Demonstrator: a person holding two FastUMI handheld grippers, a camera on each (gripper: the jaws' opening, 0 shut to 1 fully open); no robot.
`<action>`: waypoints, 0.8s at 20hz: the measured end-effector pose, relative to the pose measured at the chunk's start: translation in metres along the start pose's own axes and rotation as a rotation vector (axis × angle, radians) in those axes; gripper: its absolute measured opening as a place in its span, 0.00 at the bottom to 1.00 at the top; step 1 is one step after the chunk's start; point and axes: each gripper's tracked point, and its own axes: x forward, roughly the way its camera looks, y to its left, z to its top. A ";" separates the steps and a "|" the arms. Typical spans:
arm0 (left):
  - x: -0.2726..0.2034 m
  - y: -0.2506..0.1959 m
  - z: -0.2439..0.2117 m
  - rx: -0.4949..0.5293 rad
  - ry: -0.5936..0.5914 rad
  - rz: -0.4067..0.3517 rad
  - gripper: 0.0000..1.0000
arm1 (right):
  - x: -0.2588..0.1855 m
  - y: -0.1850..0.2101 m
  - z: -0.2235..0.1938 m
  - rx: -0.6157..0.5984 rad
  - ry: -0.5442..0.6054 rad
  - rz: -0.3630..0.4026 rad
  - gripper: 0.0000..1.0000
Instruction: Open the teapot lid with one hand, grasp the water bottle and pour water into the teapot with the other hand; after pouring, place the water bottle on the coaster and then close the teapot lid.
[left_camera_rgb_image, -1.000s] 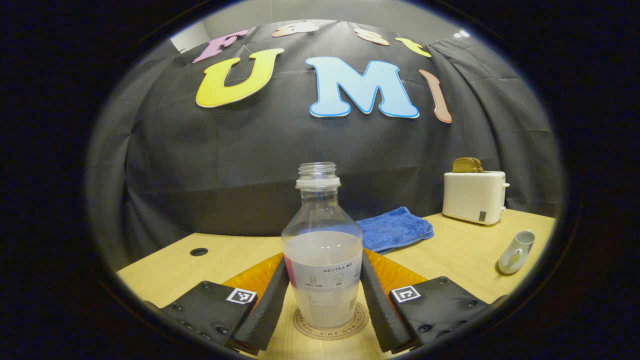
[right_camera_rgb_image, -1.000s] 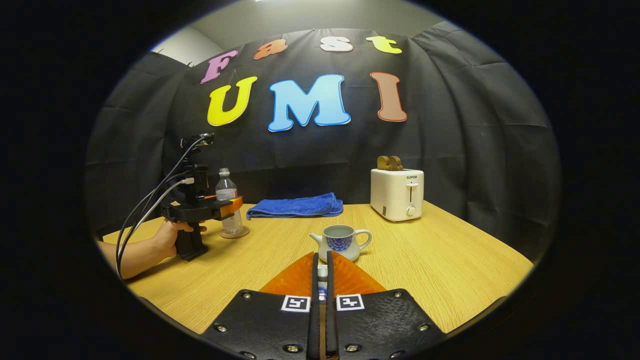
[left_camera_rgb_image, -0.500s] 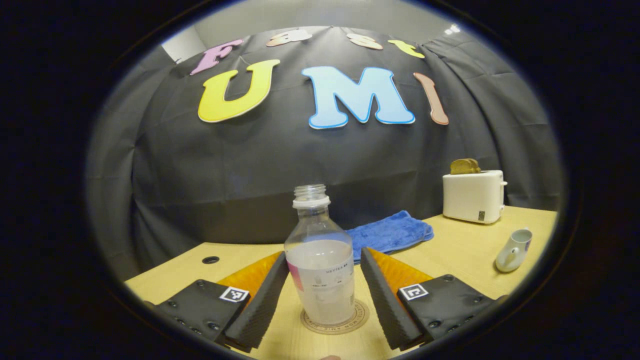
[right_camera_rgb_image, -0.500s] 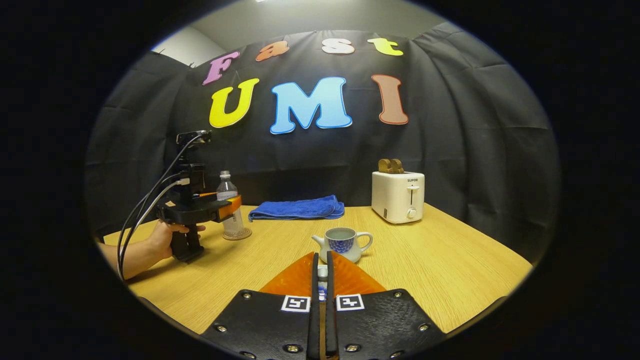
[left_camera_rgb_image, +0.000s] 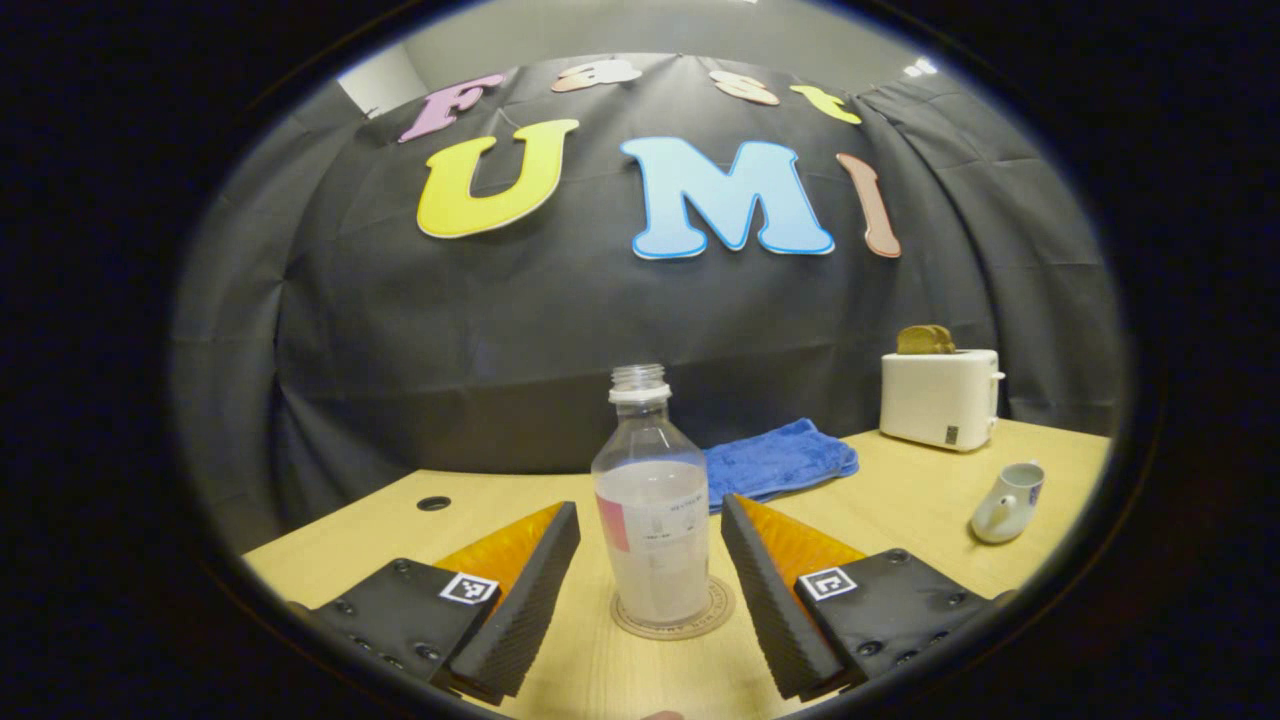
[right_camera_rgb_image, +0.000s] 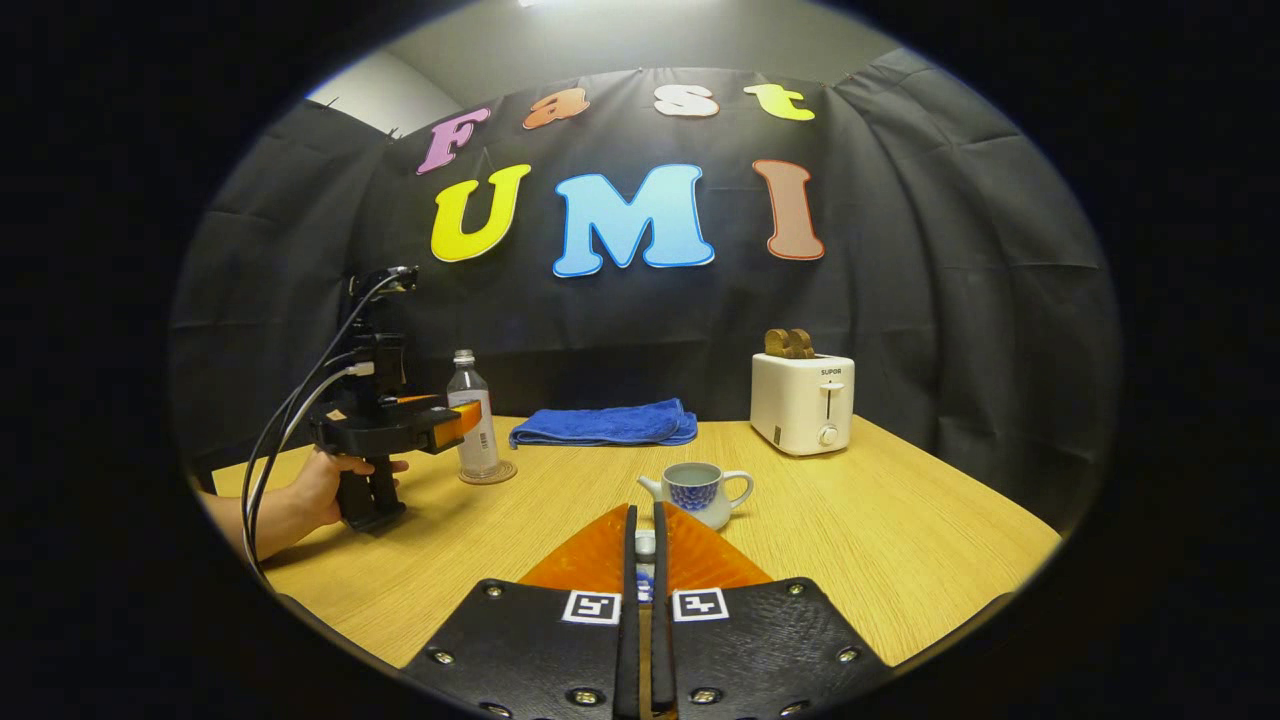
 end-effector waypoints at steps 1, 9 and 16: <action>-0.002 -0.001 -0.001 0.005 0.003 -0.007 0.99 | 0.002 0.000 0.002 -0.003 -0.006 0.001 0.05; -0.035 -0.012 0.004 -0.037 -0.005 -0.014 0.99 | 0.085 -0.022 0.041 -0.041 -0.102 -0.073 0.05; -0.041 0.001 0.015 0.019 -0.078 0.029 0.99 | 0.150 -0.045 0.017 -0.009 -0.021 -0.130 0.05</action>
